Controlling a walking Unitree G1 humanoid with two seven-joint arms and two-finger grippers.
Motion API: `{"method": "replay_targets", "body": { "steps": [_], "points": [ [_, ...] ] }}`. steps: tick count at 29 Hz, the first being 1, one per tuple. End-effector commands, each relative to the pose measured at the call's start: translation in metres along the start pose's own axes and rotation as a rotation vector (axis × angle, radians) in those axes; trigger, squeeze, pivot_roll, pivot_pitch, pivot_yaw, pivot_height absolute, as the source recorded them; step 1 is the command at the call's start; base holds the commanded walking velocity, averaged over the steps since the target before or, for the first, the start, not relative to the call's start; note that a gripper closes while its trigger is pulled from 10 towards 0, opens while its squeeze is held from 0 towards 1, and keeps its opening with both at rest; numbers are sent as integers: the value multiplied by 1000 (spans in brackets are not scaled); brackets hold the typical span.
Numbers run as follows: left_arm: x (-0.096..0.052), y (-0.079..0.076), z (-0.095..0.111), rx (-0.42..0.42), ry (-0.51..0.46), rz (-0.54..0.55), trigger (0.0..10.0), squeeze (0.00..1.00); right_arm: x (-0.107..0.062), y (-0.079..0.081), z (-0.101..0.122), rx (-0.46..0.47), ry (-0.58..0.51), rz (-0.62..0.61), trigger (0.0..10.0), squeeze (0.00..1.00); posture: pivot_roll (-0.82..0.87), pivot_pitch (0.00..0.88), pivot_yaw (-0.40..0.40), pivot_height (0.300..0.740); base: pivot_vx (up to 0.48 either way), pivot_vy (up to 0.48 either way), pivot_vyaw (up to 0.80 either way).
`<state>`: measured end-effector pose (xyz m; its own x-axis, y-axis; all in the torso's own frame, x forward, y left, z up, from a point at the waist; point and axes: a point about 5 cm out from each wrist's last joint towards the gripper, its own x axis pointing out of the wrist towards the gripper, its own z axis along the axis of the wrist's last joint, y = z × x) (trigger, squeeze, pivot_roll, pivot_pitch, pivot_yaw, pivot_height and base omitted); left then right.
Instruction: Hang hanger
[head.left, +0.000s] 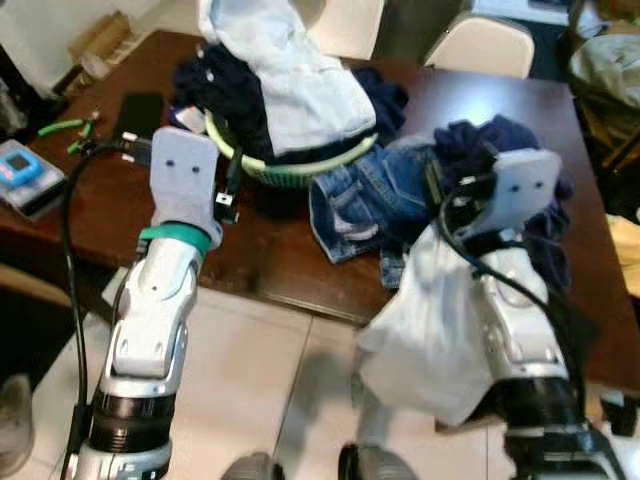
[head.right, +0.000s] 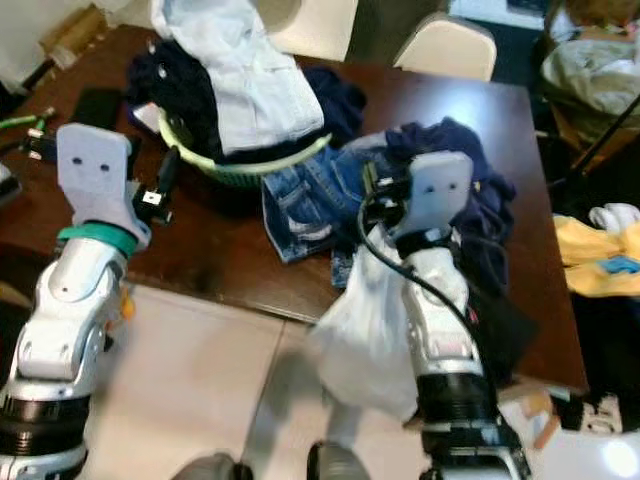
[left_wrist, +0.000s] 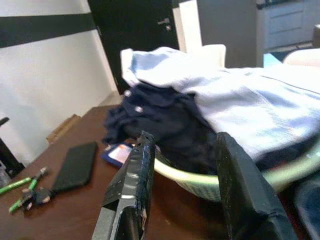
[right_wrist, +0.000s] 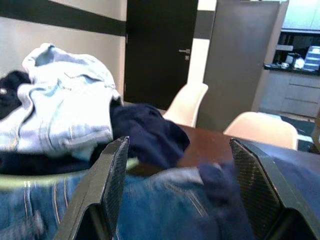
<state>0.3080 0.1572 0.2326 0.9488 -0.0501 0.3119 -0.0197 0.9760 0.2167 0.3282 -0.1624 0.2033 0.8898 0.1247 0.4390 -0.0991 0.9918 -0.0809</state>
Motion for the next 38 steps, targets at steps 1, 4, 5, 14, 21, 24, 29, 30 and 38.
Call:
{"method": "replay_targets", "body": {
  "steps": [1, 4, 5, 14, 21, 24, 29, 30, 38],
  "points": [
    [1, 3, -5, 1, 23, 4, 10000, 0, -1, 7, 0, 15, -3, 21, 10000, 0, 15, 51, 57, 740, 465, 0, 0],
    [2, 3, -3, 4, 14, 2, 10000, 0, 1, 8, 3, 13, -18, 29, 10000, 0, 15, 51, 57, 740, 465, 0, 0],
    [2, 3, -3, 4, 14, 2, 10000, 0, 1, 8, 3, 13, -18, 29, 10000, 0, 15, 51, 57, 740, 465, 0, 0],
    [2, 4, -2, 26, 4, -4, 10000, 0, 5, 9, 6, 20, -36, 39, 10000, 0, 24, 42, 57, 740, 465, 0, 0],
    [1, 4, -4, 45, 4, -8, 10000, 0, 5, 11, 7, 23, -39, 43, 10000, 0, 26, 42, 58, 740, 463, 0, 0],
    [-1, 2, 0, 42, -21, -17, 10000, 0, 5, 12, 7, 23, -40, 43, 10000, 0, 28, 44, 62, 740, 280, 0, 0],
    [-12, -6, 17, 111, -93, -96, 10000, 0, 4, 11, 7, 22, -40, 39, 10000, 0, 35, 52, 71, 740, 0, 0, 0],
    [-12, -6, 17, 111, -93, -96, 10000, 0, 4, 11, 7, 22, -40, 39, 10000, 0, 35, 52, 71, 740, 0, 0, 0],
    [-49, -14, 17, 100, 16, -237, 10000, 0, 4, 15, 5, 35, -36, 49, 10000, 0, 73, 71, 67, 740, 0, 0, 0]
  ]
}}
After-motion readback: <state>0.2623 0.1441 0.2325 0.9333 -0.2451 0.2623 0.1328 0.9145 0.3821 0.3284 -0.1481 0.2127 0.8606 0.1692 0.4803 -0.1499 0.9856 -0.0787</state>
